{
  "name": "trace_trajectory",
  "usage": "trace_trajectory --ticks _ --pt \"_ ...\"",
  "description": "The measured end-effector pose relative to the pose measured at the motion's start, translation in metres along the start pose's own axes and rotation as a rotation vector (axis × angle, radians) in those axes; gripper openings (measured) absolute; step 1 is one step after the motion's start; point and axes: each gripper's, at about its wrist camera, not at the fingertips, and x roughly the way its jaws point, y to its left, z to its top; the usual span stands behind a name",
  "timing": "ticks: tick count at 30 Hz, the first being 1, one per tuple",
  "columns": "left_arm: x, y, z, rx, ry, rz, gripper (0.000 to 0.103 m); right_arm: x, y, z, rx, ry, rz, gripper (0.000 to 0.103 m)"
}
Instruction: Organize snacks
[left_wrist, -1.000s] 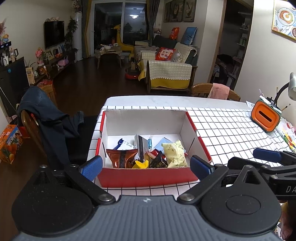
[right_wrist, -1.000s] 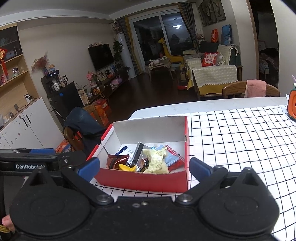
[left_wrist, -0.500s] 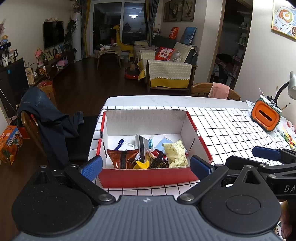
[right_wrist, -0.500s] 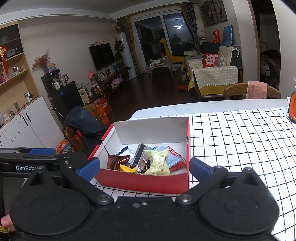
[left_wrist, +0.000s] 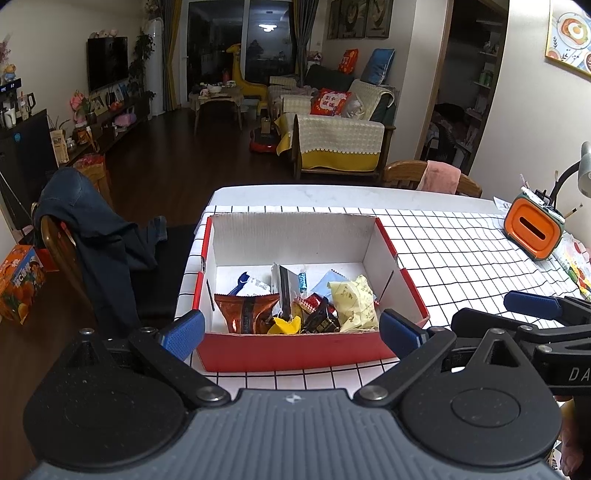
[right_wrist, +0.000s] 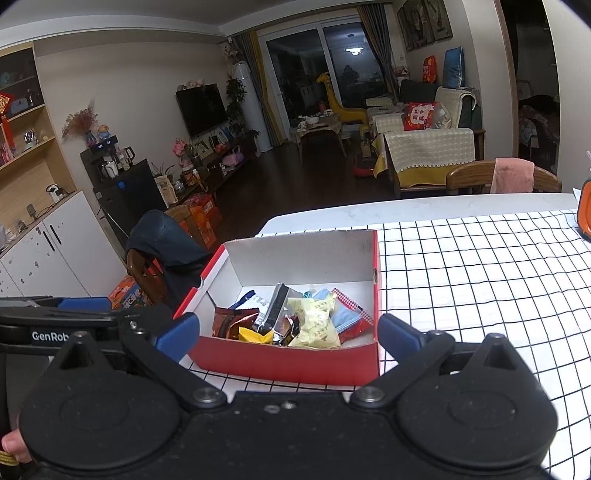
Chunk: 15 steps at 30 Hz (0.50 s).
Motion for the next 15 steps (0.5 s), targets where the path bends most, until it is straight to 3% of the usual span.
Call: trace_trajectory --ticks 15 --pt "0.0039 0.0035 -0.0029 -0.014 0.027 -0.006 0.101 0.0039 0.0008 -0.0006 0.011 0.012 -0.003 0.103"
